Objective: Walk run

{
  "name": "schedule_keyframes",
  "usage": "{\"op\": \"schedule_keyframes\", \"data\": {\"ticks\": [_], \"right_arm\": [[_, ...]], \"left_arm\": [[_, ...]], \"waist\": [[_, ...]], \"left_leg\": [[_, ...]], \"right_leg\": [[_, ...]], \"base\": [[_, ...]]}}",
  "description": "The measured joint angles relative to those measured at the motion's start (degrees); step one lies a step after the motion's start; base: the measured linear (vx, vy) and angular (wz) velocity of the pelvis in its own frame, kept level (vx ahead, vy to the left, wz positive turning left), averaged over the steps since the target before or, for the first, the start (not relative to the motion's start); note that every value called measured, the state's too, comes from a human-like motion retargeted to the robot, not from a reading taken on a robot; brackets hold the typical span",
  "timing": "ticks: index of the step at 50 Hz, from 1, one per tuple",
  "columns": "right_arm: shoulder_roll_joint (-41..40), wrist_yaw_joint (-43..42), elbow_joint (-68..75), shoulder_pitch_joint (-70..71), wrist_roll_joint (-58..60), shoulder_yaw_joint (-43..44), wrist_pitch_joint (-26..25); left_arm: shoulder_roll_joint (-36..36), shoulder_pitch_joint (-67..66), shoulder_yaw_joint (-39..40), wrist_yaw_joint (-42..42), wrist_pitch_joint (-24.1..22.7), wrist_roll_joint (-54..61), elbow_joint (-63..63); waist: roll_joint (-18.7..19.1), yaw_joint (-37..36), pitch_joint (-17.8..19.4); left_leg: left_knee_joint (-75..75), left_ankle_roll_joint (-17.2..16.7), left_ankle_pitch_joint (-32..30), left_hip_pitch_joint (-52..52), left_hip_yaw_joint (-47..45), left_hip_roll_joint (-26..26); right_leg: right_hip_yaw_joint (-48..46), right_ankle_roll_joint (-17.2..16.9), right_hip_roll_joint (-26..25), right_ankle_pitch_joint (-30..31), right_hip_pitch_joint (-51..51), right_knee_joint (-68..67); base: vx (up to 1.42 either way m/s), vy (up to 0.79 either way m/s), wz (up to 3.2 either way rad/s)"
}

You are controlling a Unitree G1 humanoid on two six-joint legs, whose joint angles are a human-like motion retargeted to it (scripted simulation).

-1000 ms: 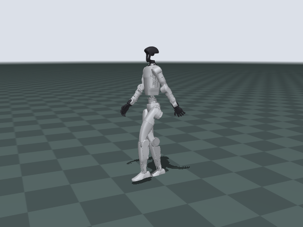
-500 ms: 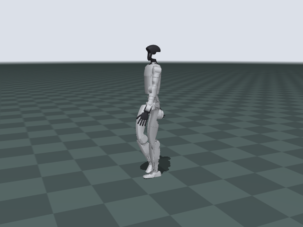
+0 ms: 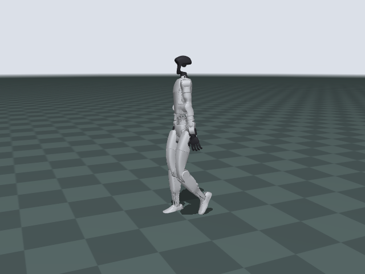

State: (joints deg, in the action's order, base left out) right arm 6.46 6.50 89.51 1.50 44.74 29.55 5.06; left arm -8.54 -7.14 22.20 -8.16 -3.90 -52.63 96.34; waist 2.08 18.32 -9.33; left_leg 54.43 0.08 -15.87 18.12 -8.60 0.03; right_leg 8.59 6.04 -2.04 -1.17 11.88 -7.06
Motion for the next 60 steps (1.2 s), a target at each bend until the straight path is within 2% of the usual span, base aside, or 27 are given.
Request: {"op": "schedule_keyframes", "data": {"ticks": [4, 10, 13, 15, 17, 18, 20, 21, 23, 24, 25, 26, 28, 30, 33, 35, 38, 40, 42, 45, 47, 50, 52, 53, 55, 57, 60], "right_arm": [[1.25, 2.42, -12.14, 8.55, -1.08, -6.7, 8.94], [6.43, 5.94, -24.81, 16.86, -5.08, -8.03, 18.95], [8.07, 6.19, -27.82, 16.88, -7.64, -6.58, 20.31], [7.93, 5.06, -27.75, 15.81, -8.58, -5.88, 20.68], [6.87, 3.19, -25.16, 13.89, -8.67, -5.28, 20.06], [6.24, 2.61, -23.35, 12.56, -8.28, -5.01, 19.28], [4.19, 2.06, -18.84, 9.69, -5.18, -3.97, 17.13], [3.3, 1.99, -16.32, 7.95, -3.46, -4.41, 15.54], [2.51, 1.63, -10.59, 5.27, -0.53, -5.01, 12.18], [2.22, 1.03, -7.03, 4.25, 1.14, -4.7, 10.6], [1.86, 0.24, -3.2, 3.29, 2.97, -4.12, 9.09], [1.52, -0.62, 0.08, 1.57, 4.3, -4.27, 7.36], [0.63, -2.47, 5.54, -2.33, 6.44, -4.92, 3.76], [-0.79, -3.94, 7.89, -7.34, 8.23, -5.52, 0.91], [-3.15, -4.43, 7.89, -15.6, 11.54, -6.03, -1.09], [-4.37, -4.34, 7.89, -20.58, 13.7, -6.11, -2.44], [-6.12, -4.34, 7.89, -26.11, 15.28, -6.05, -5.32], [-6.85, -3.81, 7.89, -28.71, 15.73, -5.92, -7.16], [-6.89, -2.3, 7.89, -30.0, 15.74, -5.3, -9.16], [-5.85, -0.27, 7.89, -29.94, 14.46, -4.63, -11.76], [-4.74, -1.31, 7.89, -28.42, 13.59, -4.22, -11.78], [-3.44, -4.04, 7.89, -24.26, 11.7, -3.24, -9.02], [-1.25, -3.46, 7.89, -17.92, 9.81, -3.22, -7.23], [-0.01, -3.0, 7.89, -14.2, 9.19, -3.34, -6.47], [1.74, -2.09, 5.95, -7.33, 9.32, -2.74, -4.98], [2.81, -1.88, 1.72, -2.05, 9.26, -3.34, -2.33], [3.89, -2.05, -5.26, 4.53, 7.55, -5.38, 3.66]], "left_arm": [[4.83, -11.07, 1.82, 0.96, 0.27, -9.83, 1.0], [6.28, -22.37, 1.66, -4.6, 2.44, -17.13, 1.06], [5.32, -23.89, 4.78, -5.02, 6.77, -18.26, 1.06], [4.45, -23.73, 6.63, -5.35, 8.61, -15.34, 1.06], [3.48, -22.57, 8.47, -4.85, 9.03, -10.51, 1.06], [3.2, -22.02, 9.55, -3.94, 8.7, -8.21, 1.06], [2.46, -20.09, 11.26, -2.0, 7.29, -2.79, 1.06], [1.92, -18.32, 11.16, -1.84, 6.63, 0.46, 1.06], [0.31, -12.67, 9.54, -2.49, 6.08, 7.18, 1.06], [-0.41, -8.83, 9.01, -2.38, 6.12, 10.07, 1.06], [-1.04, -4.75, 8.8, -1.93, 6.21, 12.71, 1.06], [-0.59, -1.68, 9.68, -1.04, 5.7, 13.92, -0.91], [0.59, 3.97, 10.74, -0.05, 3.19, 16.16, -6.19], [1.46, 9.22, 8.97, -0.2, -1.04, 19.59, -11.97], [1.46, 16.13, 3.4, -1.26, -6.86, 25.01, -20.53], [0.31, 20.09, 0.33, -2.17, -9.86, 26.26, -25.44], [-3.32, 25.4, -2.5, -3.93, -12.99, 24.47, -30.48], [-6.05, 27.85, -3.49, -4.8, -13.95, 22.09, -32.19], [-7.62, 28.76, -4.03, -5.08, -13.62, 19.93, -32.57], [-7.72, 27.3, -3.41, -3.95, -12.02, 18.67, -31.61], [-6.99, 24.18, -1.77, -2.46, -11.71, 18.94, -29.65], [-4.51, 17.8, 1.64, -1.8, -11.83, 17.2, -24.64], [-2.15, 14.04, 4.62, -1.84, -9.65, 15.03, -19.11], [-1.4, 12.6, 5.75, -1.98, -7.66, 14.56, -15.29], [-1.01, 10.02, 6.65, -4.36, -2.69, 13.22, -6.66], [-1.92, 6.34, 4.75, -8.54, 1.33, 10.08, -0.66], [-0.96, -1.75, 3.9, -9.22, 5.11, 0.43, 1.06]], "waist": [[-4.13, -7.64, 0.13], [-4.54, -15.75, 0.74], [-6.2, -16.7, -0.2], [-7.22, -18.55, -0.11], [-8.96, -21.1, -1.43], [-9.55, -22.11, -2.31], [-9.75, -20.7, -5.1], [-9.47, -18.9, -5.23], [-10.42, -15.41, -3.61], [-9.39, -15.94, -3.14], [-7.42, -17.58, -3.09], [-5.87, -18.33, -3.14], [-4.29, -18.62, -2.64], [-2.7, -16.44, -1.53], [0.41, -10.99, -0.41], [0.75, -8.31, 0.28], [-0.57, -6.0, 1.9], [-0.97, -5.55, 2.75], [-0.44, -7.33, 2.25], [-0.89, -6.97, 0.73], [-2.09, -5.46, -1.62], [-0.6, -5.27, -3.67], [0.96, -3.83, -2.45], [0.97, -3.04, -2.08], [0.8, -1.91, -1.81], [-0.13, -2.96, -1.69], [-2.71, -7.81, -1.3]], "left_leg": [[-9.64, 3.91, 10.95, 11.36, -5.47, -2.4], [-43.04, 9.31, 13.95, 18.7, -7.56, -0.31], [-54.06, 9.25, 19.18, 20.51, -2.22, -4.47], [-52.31, 7.9, 20.95, 19.95, -6.16, -2.98], [-46.14, 9.07, 21.79, 19.36, -12.24, -0.26], [-45.15, 8.88, 18.3, 18.45, -15.73, 1.11], [-41.76, 11.25, 16.23, 19.51, -5.62, -1.79], [-38.42, 11.9, 17.72, 20.16, -0.1, -3.8], [-32.62, 12.53, 22.75, 18.77, 5.91, -9.61], [-31.7, 12.44, 24.45, 16.87, 4.1, -7.5], [-31.66, 12.23, 25.5, 14.71, 0.51, -2.64], [-33.11, 11.85, 25.92, 11.94, -0.49, -0.44], [-35.74, 11.49, 26.98, 6.85, 0.79, -0.57], [-38.64, 11.02, 26.87, 2.15, 4.18, -2.04], [-43.38, 10.84, 26.38, -4.58, 7.4, -2.7], [-44.75, 10.71, 27.22, -8.26, 9.62, -4.54], [-45.82, 9.99, 29.39, -14.56, 10.92, -6.73], [-46.26, 8.67, 30.87, -18.69, 10.65, -6.24], [-46.0, 6.68, 31.38, -21.51, 9.0, -4.6], [-42.69, 3.25, 27.8, -24.37, 10.01, -4.4], [-38.34, 0.84, 20.33, -24.41, 10.19, -4.53], [-26.48, -1.07, 3.12, -21.14, 7.65, -0.06], [-14.22, -2.77, -4.93, -16.4, 7.06, 3.82], [-9.02, -1.96, -7.82, -13.98, 5.49, 5.08], [-2.44, 0.25, -4.17, -8.92, 3.55, 5.75], [0.09, 3.69, 2.91, -4.88, -2.42, 7.63], [-2.42, 2.04, 10.74, 2.42, -3.8, 1.37]], "right_leg": [[1.46, 2.06, 1.08, -0.94, -5.79, 2.85], [4.4, 6.29, -4.11, -5.96, -14.98, 4.78], [1.24, 5.41, -3.65, -5.78, -17.93, 3.76], [1.83, 3.49, -4.23, -2.3, -20.25, 1.8], [0.89, -0.75, -2.78, 6.22, -21.01, -0.87], [-0.63, -3.44, -1.87, 12.42, -21.25, -2.64], [-3.93, -10.09, -1.19, 25.23, -19.92, -7.96], [-3.5, -12.8, -2.4, 28.79, -17.85, -15.15], [-3.72, -18.71, -3.1, 31.17, -12.36, -34.4], [-3.55, -19.37, -4.73, 31.17, -10.11, -38.36], [-3.12, -18.82, -7.23, 31.17, -8.28, -38.87], [-4.67, -15.76, -7.74, 28.22, -5.79, -39.75], [-5.77, -11.96, -7.77, 22.47, -1.21, -40.71], [-5.16, -12.43, -7.34, 16.42, 2.81, -38.81], [-6.91, -13.64, -1.91, 7.62, 8.2, -29.55], [-5.45, -14.91, 2.3, 6.33, 10.48, -19.84], [-4.14, -12.43, 8.74, 4.81, 12.5, -5.56], [2.53, -11.09, 8.95, 1.44, 13.07, 3.31], [8.34, -12.13, 8.38, -0.54, 12.93, 10.41], [3.0, -15.94, 9.46, -1.59, 13.2, 5.26], [-4.71, -17.85, 11.25, 5.04, 13.12, 1.14], [6.09, -11.25, 5.26, 5.91, 10.59, -2.28], [3.19, -8.02, 3.88, 3.67, 7.83, -3.95], [2.25, -6.82, 3.92, 2.93, 6.02, -3.6], [-1.96, -5.11, 5.05, 2.51, 3.26, -2.37], [-0.43, -3.74, 4.13, 2.09, 0.7, -0.99], [-0.07, -3.01, 4.74, 2.22, -2.56, 1.8]], "base": [[1.05, -0.25, -1.8], [1.02, -0.15, -0.64], [1.33, -0.07, 0.23], [1.23, -0.09, -0.38], [1.39, -0.07, -0.81], [1.52, -0.04, -0.51], [1.45, -0.06, 0.25], [1.5, -0.09, 0.95], [1.35, -0.11, 1.17], [1.07, -0.09, 0.21], [0.99, -0.06, -0.49], [0.98, -0.04, -0.47], [1.06, -0.06, 0.33], [1.0, -0.07, 1.42], [0.99, -0.11, 1.85], [0.85, -0.15, 1.34], [0.96, -0.34, 0.86], [0.99, -0.45, 0.24], [1.14, -0.56, -0.19], [1.06, -0.51, 0.33], [1.02, -0.54, 0.5], [1.09, -0.62, 0.37], [1.01, -0.53, 0.65], [0.9, -0.42, 0.65], [0.64, -0.25, 0.56], [0.63, -0.21, 0.01], [0.73, -0.24, -0.8]]}}
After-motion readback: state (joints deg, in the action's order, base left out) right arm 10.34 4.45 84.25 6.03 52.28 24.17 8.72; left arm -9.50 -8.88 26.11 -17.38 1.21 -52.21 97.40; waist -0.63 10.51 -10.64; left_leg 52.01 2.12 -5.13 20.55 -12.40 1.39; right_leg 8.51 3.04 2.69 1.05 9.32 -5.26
